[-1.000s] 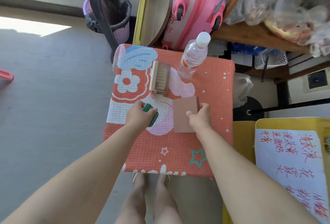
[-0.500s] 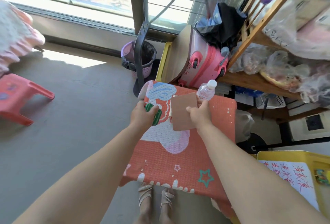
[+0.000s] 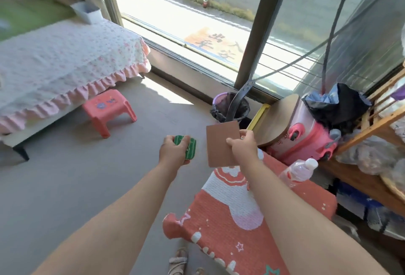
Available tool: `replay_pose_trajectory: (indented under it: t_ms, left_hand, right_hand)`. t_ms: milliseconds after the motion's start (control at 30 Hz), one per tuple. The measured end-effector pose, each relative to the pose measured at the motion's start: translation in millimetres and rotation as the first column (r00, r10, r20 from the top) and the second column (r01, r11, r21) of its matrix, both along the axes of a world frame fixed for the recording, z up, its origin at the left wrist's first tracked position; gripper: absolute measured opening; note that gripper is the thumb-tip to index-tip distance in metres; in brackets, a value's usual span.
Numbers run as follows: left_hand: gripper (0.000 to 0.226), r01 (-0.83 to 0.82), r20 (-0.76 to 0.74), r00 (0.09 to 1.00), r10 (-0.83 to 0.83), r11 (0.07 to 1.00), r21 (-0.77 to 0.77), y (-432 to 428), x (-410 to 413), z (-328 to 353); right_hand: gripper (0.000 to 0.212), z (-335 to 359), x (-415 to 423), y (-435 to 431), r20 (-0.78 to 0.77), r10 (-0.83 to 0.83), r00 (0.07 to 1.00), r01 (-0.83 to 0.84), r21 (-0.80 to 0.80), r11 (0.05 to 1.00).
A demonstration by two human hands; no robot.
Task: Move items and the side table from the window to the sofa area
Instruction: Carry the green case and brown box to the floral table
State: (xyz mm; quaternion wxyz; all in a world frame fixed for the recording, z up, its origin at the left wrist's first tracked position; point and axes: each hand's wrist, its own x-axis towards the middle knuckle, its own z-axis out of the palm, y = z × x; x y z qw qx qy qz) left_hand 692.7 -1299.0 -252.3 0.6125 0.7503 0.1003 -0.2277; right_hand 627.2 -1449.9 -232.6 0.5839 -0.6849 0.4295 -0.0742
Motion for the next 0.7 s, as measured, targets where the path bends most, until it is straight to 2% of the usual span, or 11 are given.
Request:
replay_pose_trajectory:
  t_ms: [133, 233, 467, 700]
  left_hand:
    - [0.035, -0.169, 0.025, 0.985, 0.169, 0.985, -0.019, 54, 18, 15]
    - [0.027, -0.283, 0.041, 0.958, 0.284, 0.959, -0.028, 94, 28, 22]
    - [0.024, -0.565, 0.088, 0.821, 0.565, 0.825, -0.03, 210, 51, 37]
    - [0.027, -0.701, 0.1, 0.705, 0.703, 0.711, -0.052, 314, 82, 45]
  right_hand:
    - [0.037, 10, 44, 47, 0.034, 0.161, 0.986, -0.16, -0.014, 0.987]
    - [0.036, 14, 75, 84, 0.044, 0.257, 0.966, -0.256, -0.018, 0.967]
    - [0.027, 22, 149, 203, 0.097, 0.493, 0.864, -0.499, 0.045, 0.865]
    - [0.026, 34, 199, 308, 0.112, 0.627, 0.771, -0.632, 0.007, 0.775]
